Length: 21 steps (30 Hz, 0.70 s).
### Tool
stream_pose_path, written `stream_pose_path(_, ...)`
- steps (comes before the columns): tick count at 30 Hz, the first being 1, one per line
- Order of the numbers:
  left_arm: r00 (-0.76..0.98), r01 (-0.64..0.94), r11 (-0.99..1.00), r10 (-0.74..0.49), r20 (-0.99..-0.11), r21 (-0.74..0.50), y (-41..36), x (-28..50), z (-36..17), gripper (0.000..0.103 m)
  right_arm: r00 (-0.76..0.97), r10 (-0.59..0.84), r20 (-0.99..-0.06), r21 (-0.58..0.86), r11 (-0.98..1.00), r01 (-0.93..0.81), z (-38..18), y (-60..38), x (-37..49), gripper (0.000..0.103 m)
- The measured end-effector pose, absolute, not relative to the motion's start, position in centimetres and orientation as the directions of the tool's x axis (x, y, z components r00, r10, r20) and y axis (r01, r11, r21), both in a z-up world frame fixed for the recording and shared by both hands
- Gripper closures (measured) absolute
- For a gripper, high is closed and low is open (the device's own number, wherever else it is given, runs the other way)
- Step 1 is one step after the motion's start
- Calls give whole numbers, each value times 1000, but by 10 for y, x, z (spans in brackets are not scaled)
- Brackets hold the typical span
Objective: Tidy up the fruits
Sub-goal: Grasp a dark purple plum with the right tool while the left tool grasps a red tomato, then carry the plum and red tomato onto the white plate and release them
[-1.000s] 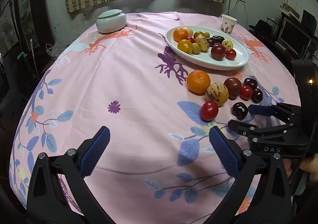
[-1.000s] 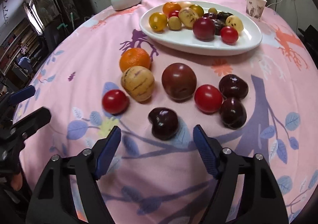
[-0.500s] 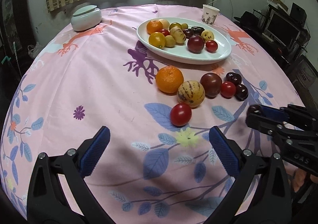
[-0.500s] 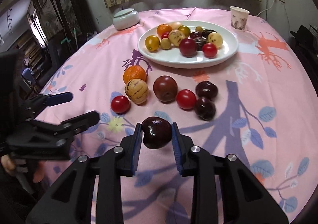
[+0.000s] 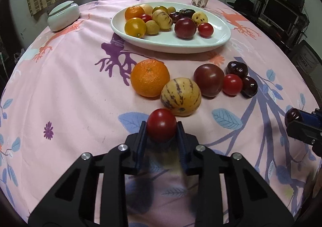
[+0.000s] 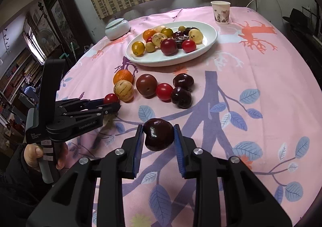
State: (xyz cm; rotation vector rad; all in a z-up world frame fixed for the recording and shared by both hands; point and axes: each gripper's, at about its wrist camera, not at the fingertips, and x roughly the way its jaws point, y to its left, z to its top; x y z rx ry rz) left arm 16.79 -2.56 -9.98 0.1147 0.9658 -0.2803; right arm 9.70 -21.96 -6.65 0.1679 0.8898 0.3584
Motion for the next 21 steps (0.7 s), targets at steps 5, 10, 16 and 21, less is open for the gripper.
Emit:
stream_pose_path(5,543,298,954,-197,-816,-33,-28,163,-96,75,565,382,-731,297,924,-241,-68,-214,98,73)
stream_pose_path(10,565,301,953,-211,-798,-39,-27,155,-85,75,572,377,-728,279,926,-254,-61,-208,96,73)
stream_pose_path(16,560,295,954,-221,-798,-57,-21,148,-78,76,573,371,-731,256,927,-274,-53,-200,96,73)
stream_pose_path(21,561,309,948,-246,-790,-76,-17,147,-56,76,557,367,-745,213,922,-322,-41,-192,110,73)
